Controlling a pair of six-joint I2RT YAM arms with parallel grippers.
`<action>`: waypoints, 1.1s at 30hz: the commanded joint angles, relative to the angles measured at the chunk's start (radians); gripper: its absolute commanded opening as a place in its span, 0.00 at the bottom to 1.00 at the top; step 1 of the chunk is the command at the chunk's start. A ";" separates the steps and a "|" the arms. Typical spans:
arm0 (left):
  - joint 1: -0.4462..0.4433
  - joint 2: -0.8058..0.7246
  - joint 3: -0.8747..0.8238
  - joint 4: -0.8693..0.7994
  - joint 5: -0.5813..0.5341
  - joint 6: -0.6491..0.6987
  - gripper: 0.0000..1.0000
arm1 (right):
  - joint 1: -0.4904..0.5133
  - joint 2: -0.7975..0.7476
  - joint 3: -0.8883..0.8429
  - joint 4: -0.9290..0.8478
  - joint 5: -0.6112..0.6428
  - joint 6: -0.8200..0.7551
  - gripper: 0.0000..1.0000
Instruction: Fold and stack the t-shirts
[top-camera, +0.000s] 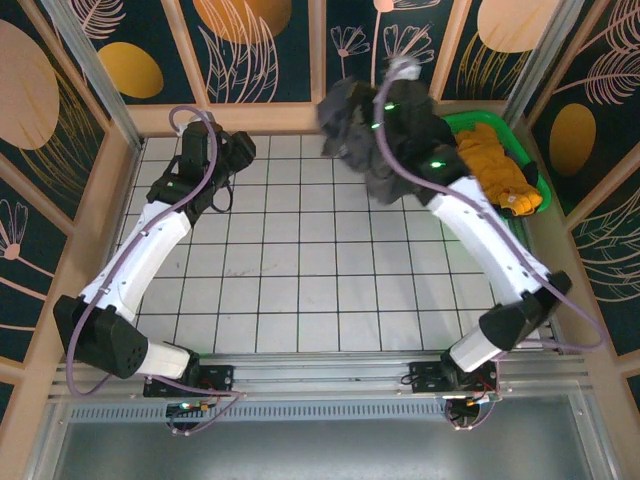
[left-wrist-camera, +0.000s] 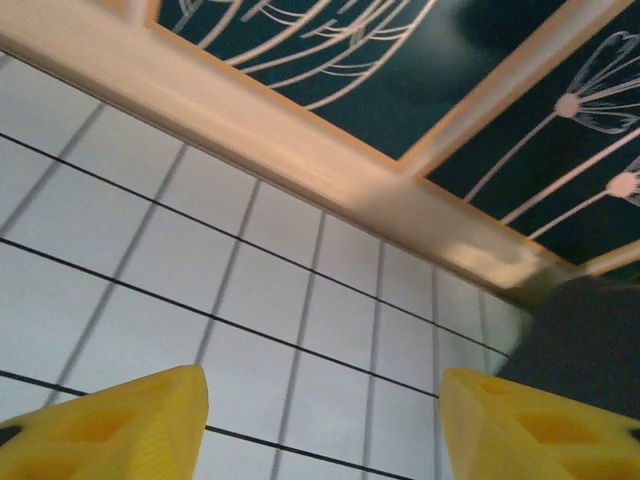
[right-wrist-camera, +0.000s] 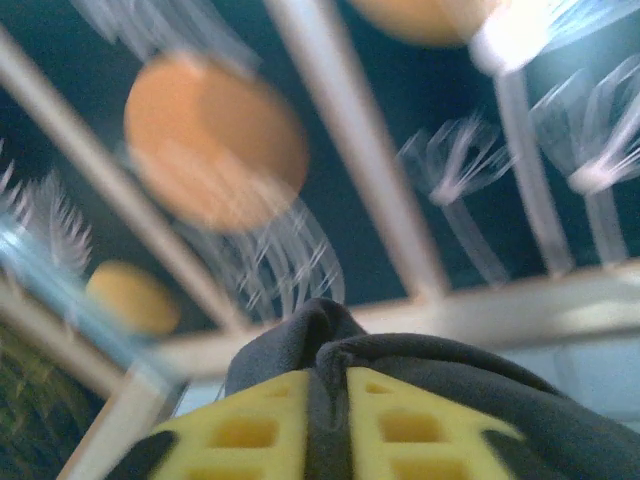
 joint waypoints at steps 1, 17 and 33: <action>-0.001 -0.042 0.042 -0.092 -0.111 0.011 0.68 | 0.086 0.182 0.004 -0.037 -0.288 0.018 0.53; -0.020 0.043 -0.223 -0.193 0.252 -0.020 0.64 | -0.166 0.125 -0.441 -0.102 -0.324 0.120 0.55; -0.180 0.002 -0.507 -0.383 0.294 -0.072 0.63 | -0.301 0.251 -0.512 -0.131 -0.330 0.059 0.54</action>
